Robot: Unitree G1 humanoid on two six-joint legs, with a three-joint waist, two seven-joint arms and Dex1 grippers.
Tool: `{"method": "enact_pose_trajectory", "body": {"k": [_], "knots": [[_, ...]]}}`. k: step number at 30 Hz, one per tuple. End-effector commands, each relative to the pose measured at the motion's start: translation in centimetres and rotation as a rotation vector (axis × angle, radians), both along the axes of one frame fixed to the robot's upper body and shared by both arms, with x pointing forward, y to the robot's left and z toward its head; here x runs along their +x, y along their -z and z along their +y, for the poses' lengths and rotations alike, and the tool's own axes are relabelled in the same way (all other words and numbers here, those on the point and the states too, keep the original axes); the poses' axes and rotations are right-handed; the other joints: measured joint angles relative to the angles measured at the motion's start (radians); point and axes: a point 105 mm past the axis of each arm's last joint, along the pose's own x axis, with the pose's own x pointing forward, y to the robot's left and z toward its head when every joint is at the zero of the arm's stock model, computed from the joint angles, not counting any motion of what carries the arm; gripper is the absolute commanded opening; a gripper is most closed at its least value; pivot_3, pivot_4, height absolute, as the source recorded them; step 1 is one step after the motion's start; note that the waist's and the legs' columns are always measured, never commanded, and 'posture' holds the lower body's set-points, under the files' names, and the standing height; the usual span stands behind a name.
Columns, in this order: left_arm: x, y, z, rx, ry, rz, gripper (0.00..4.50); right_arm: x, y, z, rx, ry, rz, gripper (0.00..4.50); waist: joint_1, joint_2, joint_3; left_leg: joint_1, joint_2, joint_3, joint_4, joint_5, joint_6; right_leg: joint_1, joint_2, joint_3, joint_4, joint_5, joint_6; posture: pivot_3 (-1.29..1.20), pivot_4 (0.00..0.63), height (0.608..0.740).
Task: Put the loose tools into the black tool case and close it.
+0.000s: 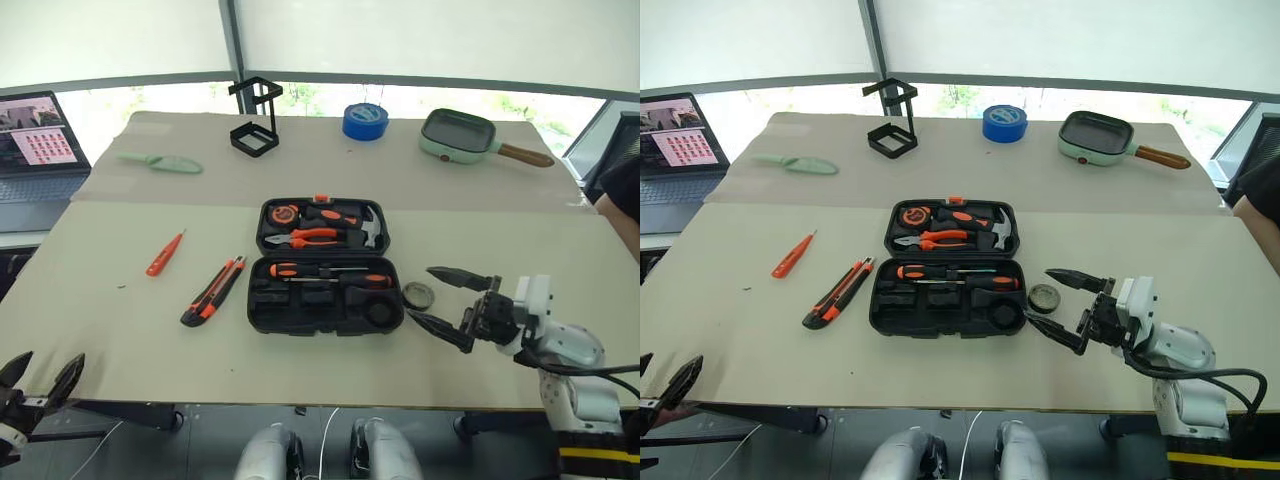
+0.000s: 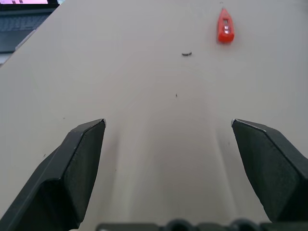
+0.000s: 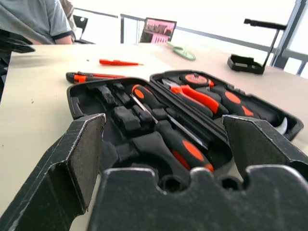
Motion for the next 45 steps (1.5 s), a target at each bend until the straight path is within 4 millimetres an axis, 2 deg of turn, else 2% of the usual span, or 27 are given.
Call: {"method": "enact_pose_trajectory", "body": {"k": [1,4,9,13,19,22,25,26,27,29,31,33,34,37,39,41,42,45], "knots": [[3.9,-2.9,-0.5,-0.019,0.015,0.030,4.50,-0.8,-3.8,2.3,0.057,-0.058,-0.166,4.48,0.003,0.000,0.000,0.000,0.000,0.000,0.000,0.001,-0.001,0.000,0.000,0.000,0.001,0.000,0.000,0.00,0.150,0.740],[7.0,-4.0,-1.3,-0.049,0.052,0.076,4.50,-0.7,-5.7,3.9,0.106,-0.098,-0.207,4.48,0.003,0.000,0.000,-0.001,-0.001,0.000,0.000,0.005,-0.009,0.002,0.002,0.000,0.003,0.000,0.000,0.00,0.150,0.740],[11.7,-4.2,-2.5,-0.003,0.078,0.156,4.50,-0.3,-6.9,5.3,0.124,-0.143,-0.216,4.48,-0.006,-0.001,0.000,-0.001,-0.004,0.004,0.000,0.006,-0.009,0.000,0.006,0.001,0.007,0.003,-0.004,0.00,0.150,0.740],[16.3,-2.4,-3.9,0.044,0.105,0.283,4.50,0.0,-6.8,5.5,0.112,-0.155,-0.218,4.48,0.001,-0.004,0.002,-0.002,-0.005,0.005,0.000,0.008,-0.010,0.000,0.013,0.000,0.008,0.003,-0.005,0.00,0.150,0.740],[19.1,-1.7,-5.6,0.039,0.162,0.311,4.50,-0.4,-6.8,5.8,0.103,-0.176,-0.224,4.48,-0.015,-0.005,0.003,-0.001,-0.005,0.007,0.000,0.011,-0.006,0.000,0.014,0.003,0.008,0.001,-0.002,0.00,0.150,0.740],[19.4,-0.6,-6.5,0.057,0.207,0.375,4.50,-0.5,-6.5,5.7,0.093,-0.173,-0.212,4.48,-0.016,-0.005,0.003,-0.001,-0.004,0.007,0.000,0.012,-0.005,0.000,0.014,0.003,0.009,0.001,-0.002,0.00,0.150,0.740],[19.2,0.1,-6.2,0.079,0.197,0.429,3.75,-0.5,-6.4,5.4,0.086,-0.161,-0.211,4.50,-0.015,-0.005,0.003,0.000,-0.004,0.007,0.000,0.013,-0.005,0.000,0.013,0.003,0.010,0.000,-0.001,0.00,0.150,0.740],[19.1,0.3,-6.2,0.079,0.198,0.441,3.42,-0.5,-6.4,5.4,0.086,-0.158,-0.211,4.50,-0.015,-0.005,0.003,0.001,-0.004,0.007,0.000,0.012,-0.005,0.000,0.013,0.004,0.010,0.000,0.000,0.00,0.150,0.740],[18.9,0.5,-6.2,0.078,0.203,0.453,2.91,-0.5,-6.4,5.3,0.084,-0.154,-0.211,4.50,-0.015,-0.005,0.003,0.001,-0.004,0.007,0.000,0.012,-0.005,0.001,0.012,0.004,0.010,0.000,0.000,0.00,0.150,0.740],[18.7,0.7,-6.2,0.084,0.211,0.466,2.39,-0.5,-6.4,5.3,0.083,-0.150,-0.211,4.50,-0.014,-0.005,0.003,0.001,-0.004,0.007,0.000,0.012,-0.005,0.000,0.012,0.004,0.010,0.000,0.000,0.00,0.150,0.740],[18.6,0.9,-6.0,0.086,0.208,0.464,1.48,-0.4,-6.3,5.2,0.081,-0.148,-0.211,4.50,-0.013,-0.005,0.003,0.001,-0.004,0.007,0.000,0.013,-0.005,0.001,0.012,0.004,0.011,0.000,-0.001,0.00,0.150,0.740],[18.7,0.5,-5.8,0.075,0.207,0.412,0.87,-0.3,-6.2,5.1,0.077,-0.143,-0.211,4.50,-0.012,-0.005,0.003,0.001,-0.004,0.007,0.000,0.013,-0.005,0.001,0.012,0.004,0.011,0.000,-0.001,0.00,0.150,0.740],[19.0,-0.4,-6.1,0.067,0.232,0.334,0.52,-0.2,-6.1,5.1,0.074,-0.140,-0.210,4.50,-0.012,-0.005,0.003,0.001,-0.004,0.007,0.000,0.013,-0.005,0.001,0.011,0.004,0.011,0.000,-0.001,0.00,0.150,0.740],[19.5,-3.3,-7.0,0.010,0.302,0.130,0.46,-0.2,-6.0,4.8,0.053,-0.138,-0.206,4.50,-0.009,-0.006,0.003,0.001,-0.004,0.006,0.000,0.013,-0.005,0.000,0.010,0.004,0.011,0.002,-0.004,0.00,0.150,0.740],[19.4,-6.1,-8.5,0.048,0.410,-0.014,0.46,-0.3,-6.1,4.1,0.033,-0.134,-0.198,4.50,-0.005,-0.007,0.004,0.000,-0.004,0.005,0.001,0.013,-0.005,0.000,0.009,0.003,0.011,0.003,-0.005,0.00,0.150,0.740],[18.4,-8.5,-11.1,0.128,0.607,-0.134,0.46,-0.5,-6.2,3.2,0.003,-0.127,-0.188,4.50,-0.002,-0.010,0.005,-0.003,-0.004,0.004,0.002,0.013,-0.005,-0.001,0.009,0.002,0.010,0.003,-0.006,0.00,0.150,0.740],[17.4,-8.9,-12.6,0.162,0.725,-0.148,0.46,-0.6,-6.2,2.8,-0.009,-0.121,-0.183,4.50,-0.001,-0.011,0.006,-0.004,-0.004,0.003,0.003,0.013,-0.005,-0.001,0.008,0.002,0.010,0.003,-0.006,0.00,0.150,0.740],[14.9,-9.9,-17.0,0.173,1.027,-0.086,0.46,-0.5,-6.4,1.1,-0.059,-0.091,-0.152,4.50,0.000,-0.011,0.006,-0.004,-0.005,0.003,0.003,0.013,-0.004,-0.001,0.006,0.001,0.010,0.003,-0.006,0.00,0.150,0.740]]}}
